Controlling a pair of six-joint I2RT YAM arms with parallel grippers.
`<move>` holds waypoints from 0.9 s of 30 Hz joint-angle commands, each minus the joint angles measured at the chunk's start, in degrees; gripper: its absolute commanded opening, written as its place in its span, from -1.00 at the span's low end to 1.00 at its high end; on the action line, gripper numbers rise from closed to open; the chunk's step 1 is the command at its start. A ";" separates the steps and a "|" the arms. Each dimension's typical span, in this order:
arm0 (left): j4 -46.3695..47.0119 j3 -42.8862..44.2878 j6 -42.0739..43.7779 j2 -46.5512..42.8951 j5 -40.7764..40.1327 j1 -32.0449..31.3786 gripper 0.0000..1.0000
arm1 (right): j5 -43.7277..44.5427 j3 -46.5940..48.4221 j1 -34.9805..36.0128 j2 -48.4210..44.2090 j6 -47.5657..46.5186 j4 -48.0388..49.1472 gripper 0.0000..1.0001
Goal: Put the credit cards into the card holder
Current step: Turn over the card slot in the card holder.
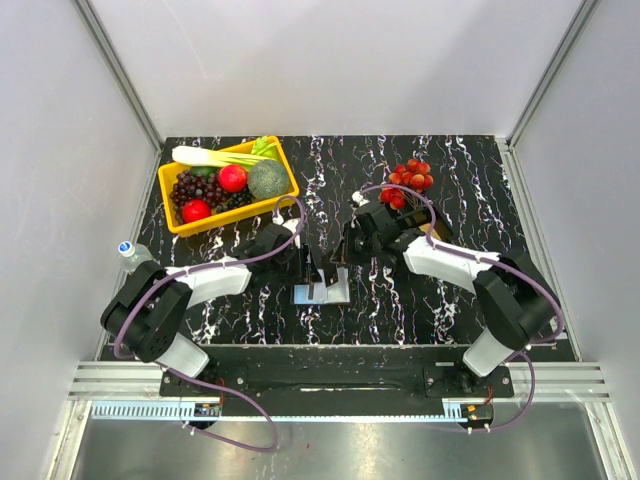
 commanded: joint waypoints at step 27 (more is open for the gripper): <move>-0.49 0.59 1.05 -0.63 -1.48 -0.37 0.16 | 1.89 -1.54 1.23 6.37 2.42 2.10 -1.00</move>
